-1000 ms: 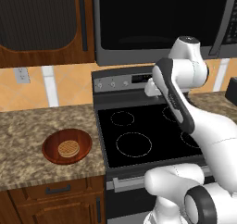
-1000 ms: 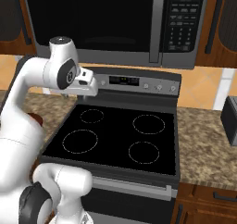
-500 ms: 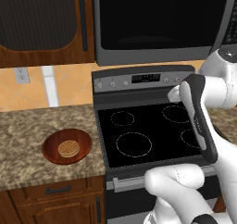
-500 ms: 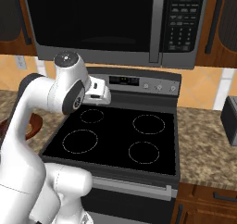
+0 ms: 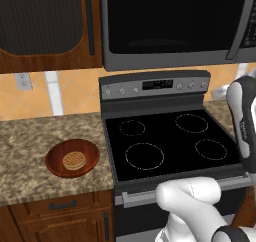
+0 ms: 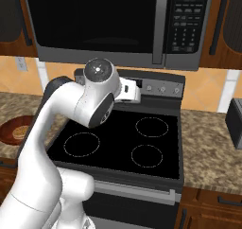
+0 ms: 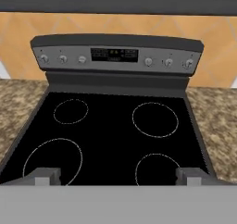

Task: Open the microwave, place the bowl with waffle inside the microwave, then close the microwave door and turn it on.

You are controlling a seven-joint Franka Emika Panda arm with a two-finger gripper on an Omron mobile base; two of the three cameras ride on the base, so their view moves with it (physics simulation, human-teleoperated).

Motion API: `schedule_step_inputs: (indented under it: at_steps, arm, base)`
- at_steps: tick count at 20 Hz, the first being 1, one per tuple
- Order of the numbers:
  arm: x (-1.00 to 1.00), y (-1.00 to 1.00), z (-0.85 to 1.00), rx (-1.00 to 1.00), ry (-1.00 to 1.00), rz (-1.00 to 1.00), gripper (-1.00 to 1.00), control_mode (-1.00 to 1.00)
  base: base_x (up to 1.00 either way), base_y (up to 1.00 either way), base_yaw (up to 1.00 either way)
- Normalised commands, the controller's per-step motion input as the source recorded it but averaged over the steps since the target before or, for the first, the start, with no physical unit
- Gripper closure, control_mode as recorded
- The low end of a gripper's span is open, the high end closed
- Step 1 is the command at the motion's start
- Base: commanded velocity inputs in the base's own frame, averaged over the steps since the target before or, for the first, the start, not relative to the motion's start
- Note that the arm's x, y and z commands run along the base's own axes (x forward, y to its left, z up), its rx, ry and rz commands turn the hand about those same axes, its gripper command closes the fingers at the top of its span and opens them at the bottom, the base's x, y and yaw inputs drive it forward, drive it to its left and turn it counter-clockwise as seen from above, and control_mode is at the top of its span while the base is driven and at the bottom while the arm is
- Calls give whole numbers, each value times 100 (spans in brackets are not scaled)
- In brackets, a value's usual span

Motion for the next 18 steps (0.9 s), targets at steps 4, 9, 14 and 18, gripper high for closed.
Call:
schedule_step_inputs:
  at_steps: [4,9,14,18]
  arm:
    - [10,-54,51,0,-6,0,-100,-100]
    - [15,-42,44,0,-3,0,-100,-100]
    - [9,-28,48,0,-10,-1,-100,-100]
    - [17,-21,57,0,-25,0,-100,-100]
  base:
    - [0,0,0]
    - [0,0,0]
    - [0,0,0]
    - [0,0,0]
